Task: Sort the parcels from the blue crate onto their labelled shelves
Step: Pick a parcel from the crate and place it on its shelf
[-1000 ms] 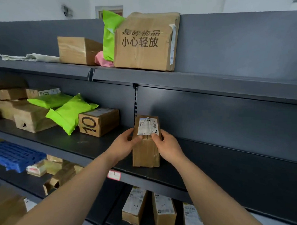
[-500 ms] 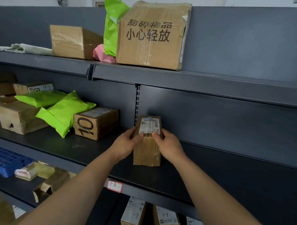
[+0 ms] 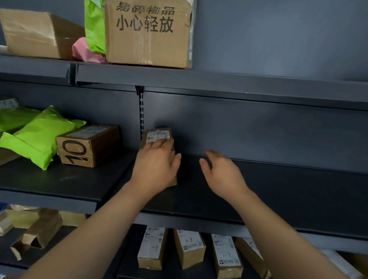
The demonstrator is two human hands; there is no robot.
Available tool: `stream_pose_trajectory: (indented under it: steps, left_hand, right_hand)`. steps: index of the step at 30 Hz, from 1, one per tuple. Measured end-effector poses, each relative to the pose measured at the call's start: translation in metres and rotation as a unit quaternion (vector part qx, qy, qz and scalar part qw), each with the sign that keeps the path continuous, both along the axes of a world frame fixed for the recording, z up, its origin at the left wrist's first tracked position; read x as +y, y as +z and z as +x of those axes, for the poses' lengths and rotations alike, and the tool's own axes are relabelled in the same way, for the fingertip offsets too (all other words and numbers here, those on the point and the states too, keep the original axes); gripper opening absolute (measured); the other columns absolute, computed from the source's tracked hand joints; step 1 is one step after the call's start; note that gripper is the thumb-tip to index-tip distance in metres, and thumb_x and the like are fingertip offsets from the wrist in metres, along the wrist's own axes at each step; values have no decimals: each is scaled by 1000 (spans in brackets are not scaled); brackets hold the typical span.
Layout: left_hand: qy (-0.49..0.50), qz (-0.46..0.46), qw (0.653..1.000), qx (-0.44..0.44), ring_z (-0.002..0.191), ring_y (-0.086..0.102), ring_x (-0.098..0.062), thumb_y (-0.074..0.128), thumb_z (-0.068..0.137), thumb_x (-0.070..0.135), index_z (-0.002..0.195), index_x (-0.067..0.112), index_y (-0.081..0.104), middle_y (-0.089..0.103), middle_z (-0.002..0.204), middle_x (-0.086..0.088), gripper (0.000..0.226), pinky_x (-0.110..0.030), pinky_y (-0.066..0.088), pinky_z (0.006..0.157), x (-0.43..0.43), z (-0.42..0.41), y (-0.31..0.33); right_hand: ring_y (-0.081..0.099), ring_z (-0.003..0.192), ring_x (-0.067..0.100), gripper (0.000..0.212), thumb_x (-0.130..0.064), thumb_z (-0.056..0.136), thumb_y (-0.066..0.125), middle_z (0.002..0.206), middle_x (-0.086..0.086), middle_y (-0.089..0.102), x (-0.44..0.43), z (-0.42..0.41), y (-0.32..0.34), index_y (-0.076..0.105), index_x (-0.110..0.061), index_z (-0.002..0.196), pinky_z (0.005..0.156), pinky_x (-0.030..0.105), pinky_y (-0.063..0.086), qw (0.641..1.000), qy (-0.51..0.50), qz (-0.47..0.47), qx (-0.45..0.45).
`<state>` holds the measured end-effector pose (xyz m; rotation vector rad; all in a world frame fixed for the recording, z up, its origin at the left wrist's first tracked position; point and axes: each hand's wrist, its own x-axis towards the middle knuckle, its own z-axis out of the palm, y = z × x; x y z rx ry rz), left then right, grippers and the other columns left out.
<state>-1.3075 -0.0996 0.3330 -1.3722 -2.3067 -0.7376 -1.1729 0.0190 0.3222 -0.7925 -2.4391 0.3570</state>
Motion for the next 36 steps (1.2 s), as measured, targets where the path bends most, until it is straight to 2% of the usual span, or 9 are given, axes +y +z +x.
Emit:
stream_pose_trajectory:
  steps: [3, 6, 9, 13, 18, 21, 27, 31, 36]
  left_hand:
    - [-62, -6, 998, 14, 120, 49, -26, 46, 96, 39, 138, 14, 47, 53, 136, -5, 49, -37, 40, 100, 13, 44, -4]
    - [-125, -27, 992, 22, 117, 50, -26, 45, 96, 38, 138, 13, 47, 54, 136, -4, 49, -37, 40, 101, 29, 92, -16]
    - [-172, -57, 983, 29, 123, 46, -25, 41, 97, 41, 141, 15, 42, 50, 140, -2, 51, -37, 34, 105, 47, 147, -28]
    - [-259, -77, 962, 33, 127, 42, -23, 36, 98, 43, 144, 17, 38, 46, 143, 0, 53, -35, 31, 107, 66, 237, -43]
    - [-355, -93, 930, 29, 124, 45, -23, 38, 97, 43, 141, 18, 42, 49, 139, 1, 50, -36, 33, 105, 75, 371, -60]
    - [-412, -107, 904, 28, 120, 48, -24, 40, 96, 43, 138, 18, 45, 53, 135, 0, 49, -38, 36, 102, 73, 455, -73]
    - [-521, -143, 841, 42, 118, 50, -22, 41, 95, 46, 133, 20, 49, 56, 130, 1, 47, -36, 38, 100, 61, 606, -107]
    - [-586, -179, 788, 58, 121, 48, -21, 39, 95, 47, 138, 21, 43, 53, 134, 3, 50, -36, 37, 101, 56, 690, -133]
    - [-642, -221, 729, 82, 123, 46, -20, 37, 96, 48, 142, 22, 39, 49, 138, 3, 52, -35, 35, 102, 58, 780, -165]
  right_hand:
    - [57, 103, 25, 31, -28, 97, 44, 114, 9, 61, 5, 47, -6, 56, -7, 117, 82, 37, 49, 998, -37, 45, -7]
    - [52, 117, 25, 38, -26, 97, 46, 129, 9, 56, 8, 107, -11, 52, -6, 128, 93, 34, 44, 993, -84, 81, -20]
    - [46, 127, 24, 42, -28, 97, 46, 137, 8, 51, 6, 174, -20, 48, -8, 135, 102, 33, 39, 985, -143, 85, -42]
    - [53, 120, 27, 39, -24, 94, 52, 128, 10, 58, -7, 276, -33, 55, -6, 128, 98, 34, 42, 970, -220, 93, -54]
    - [51, 118, 22, 33, -28, 96, 46, 126, 4, 57, -39, 412, -48, 55, -13, 124, 98, 33, 43, 944, -314, 59, -83]
    - [47, 123, 19, 37, -30, 97, 43, 131, 2, 54, -64, 493, -63, 51, -15, 129, 103, 28, 35, 923, -369, 42, -104]
    - [45, 125, 19, 38, -31, 97, 42, 135, 2, 52, -119, 633, -103, 50, -15, 130, 105, 27, 31, 868, -478, -26, -132]
    - [37, 132, 16, 43, -34, 99, 38, 142, -1, 45, -154, 706, -123, 43, -17, 138, 107, 25, 27, 825, -546, -72, -126]
    - [38, 131, 15, 41, -33, 99, 38, 142, -3, 44, -182, 778, -147, 42, -19, 137, 106, 25, 30, 766, -621, -126, -105]
